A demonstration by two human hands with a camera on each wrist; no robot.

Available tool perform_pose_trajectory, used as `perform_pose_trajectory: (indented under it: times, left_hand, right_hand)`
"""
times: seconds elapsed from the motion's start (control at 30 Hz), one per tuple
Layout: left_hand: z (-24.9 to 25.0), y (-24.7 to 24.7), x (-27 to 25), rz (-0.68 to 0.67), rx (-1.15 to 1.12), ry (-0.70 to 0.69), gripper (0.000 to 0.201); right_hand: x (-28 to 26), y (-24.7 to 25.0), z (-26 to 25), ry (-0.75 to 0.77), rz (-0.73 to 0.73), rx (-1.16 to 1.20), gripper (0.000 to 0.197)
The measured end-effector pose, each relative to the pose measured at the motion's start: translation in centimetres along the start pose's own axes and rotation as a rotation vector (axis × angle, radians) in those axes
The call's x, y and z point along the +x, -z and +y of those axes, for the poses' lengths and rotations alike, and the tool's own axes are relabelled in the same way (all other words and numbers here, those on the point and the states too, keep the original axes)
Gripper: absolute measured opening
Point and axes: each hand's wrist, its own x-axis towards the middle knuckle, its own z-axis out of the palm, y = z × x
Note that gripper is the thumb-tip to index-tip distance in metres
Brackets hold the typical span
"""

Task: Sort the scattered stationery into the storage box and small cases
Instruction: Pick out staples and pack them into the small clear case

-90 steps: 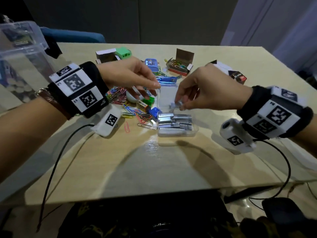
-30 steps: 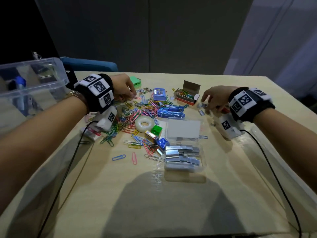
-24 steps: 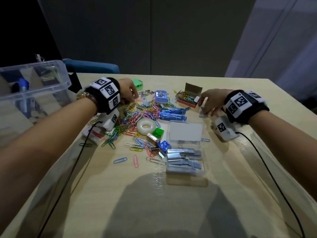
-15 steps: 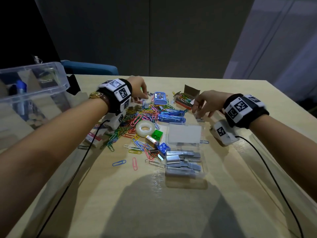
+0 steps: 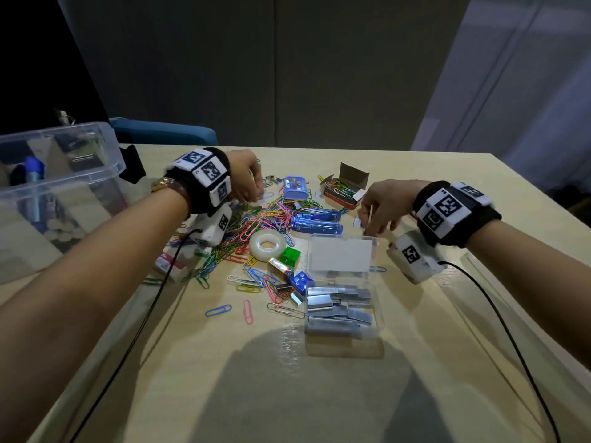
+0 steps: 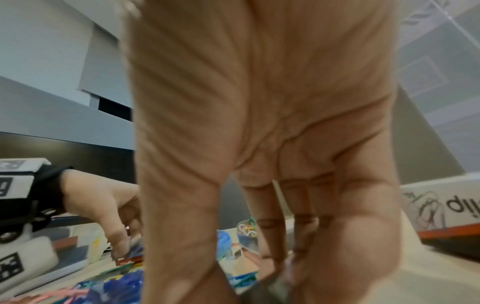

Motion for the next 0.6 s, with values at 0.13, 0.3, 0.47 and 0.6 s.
perform_pose_trajectory:
  times: [0.13, 0.3, 0.47, 0.6]
  left_hand:
    - [-0.8, 1.4, -2.0, 0.082, -0.316, -0.058, 0.015]
    - [-1.5, 1.7, -3.6, 0.198, -0.400, -0.069, 0.017]
    - [-2.1, 1.5, -4.8, 0.259, -0.526, -0.049, 0.016]
    - [-2.6, 1.9, -5.4, 0.313, -0.652, -0.076, 0.022]
  right_hand:
    - [-0.4, 1.2, -0.1, 0.036, 0.079, -0.024, 0.010]
    - [-0.2, 2.8, -1.2, 0.117, 0.092, -0.005, 0.017]
    - [0.7, 3.6, -2.8, 0.205, 0.146, -0.155, 0.019]
    - [1.7, 4.1, -4.4, 0.286, 0.210, -0.186, 0.010]
